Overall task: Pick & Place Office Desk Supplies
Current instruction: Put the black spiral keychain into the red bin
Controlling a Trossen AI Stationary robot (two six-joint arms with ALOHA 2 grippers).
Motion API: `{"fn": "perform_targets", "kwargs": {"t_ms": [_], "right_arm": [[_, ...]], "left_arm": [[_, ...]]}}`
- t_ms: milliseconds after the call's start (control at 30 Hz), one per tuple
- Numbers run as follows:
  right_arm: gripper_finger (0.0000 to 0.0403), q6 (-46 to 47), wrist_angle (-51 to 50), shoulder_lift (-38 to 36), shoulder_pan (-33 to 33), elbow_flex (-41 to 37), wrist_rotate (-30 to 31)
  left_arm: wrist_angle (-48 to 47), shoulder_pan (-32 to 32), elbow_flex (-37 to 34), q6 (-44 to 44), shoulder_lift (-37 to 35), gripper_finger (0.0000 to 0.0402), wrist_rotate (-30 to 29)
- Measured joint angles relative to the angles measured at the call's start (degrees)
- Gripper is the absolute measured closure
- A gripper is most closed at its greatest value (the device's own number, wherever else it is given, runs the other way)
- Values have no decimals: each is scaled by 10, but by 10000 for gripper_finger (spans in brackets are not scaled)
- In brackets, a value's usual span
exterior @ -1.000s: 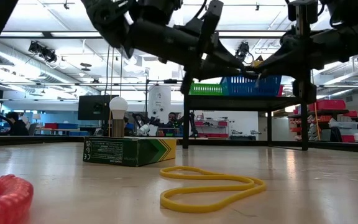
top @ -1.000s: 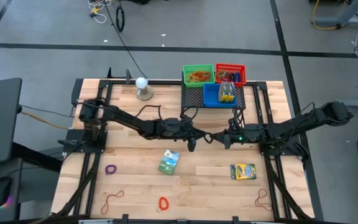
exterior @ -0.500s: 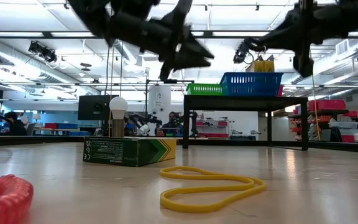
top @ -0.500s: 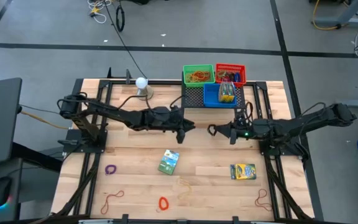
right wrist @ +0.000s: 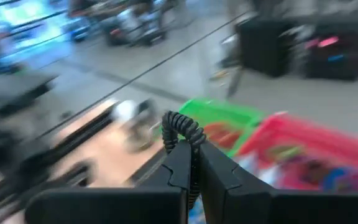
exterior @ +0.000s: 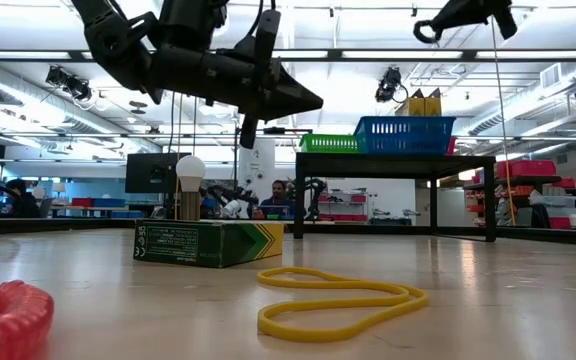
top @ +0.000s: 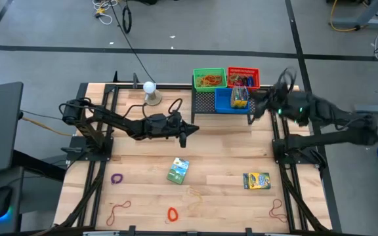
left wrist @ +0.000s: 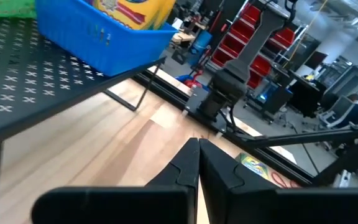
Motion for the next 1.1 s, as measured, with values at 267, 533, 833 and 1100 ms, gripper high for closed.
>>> {"fn": "perform_targets", "kwargs": {"t_ms": [267,533,833,1100], "right_arm": [[384,-40,41,49,-295,13,-192],[383,-30,84,216,-475,11,-377],[377,-5,87,323,-523,24,-467],[272,-5,100,322,-524,24,-453]], "left_arm": [[0,0,0,0,0,389,-8],[1,0,0,-16,0,389,-7],[-1,-1,0,-24,0,389,-22],[-4,0,0,-40,1,389,-43]]}}
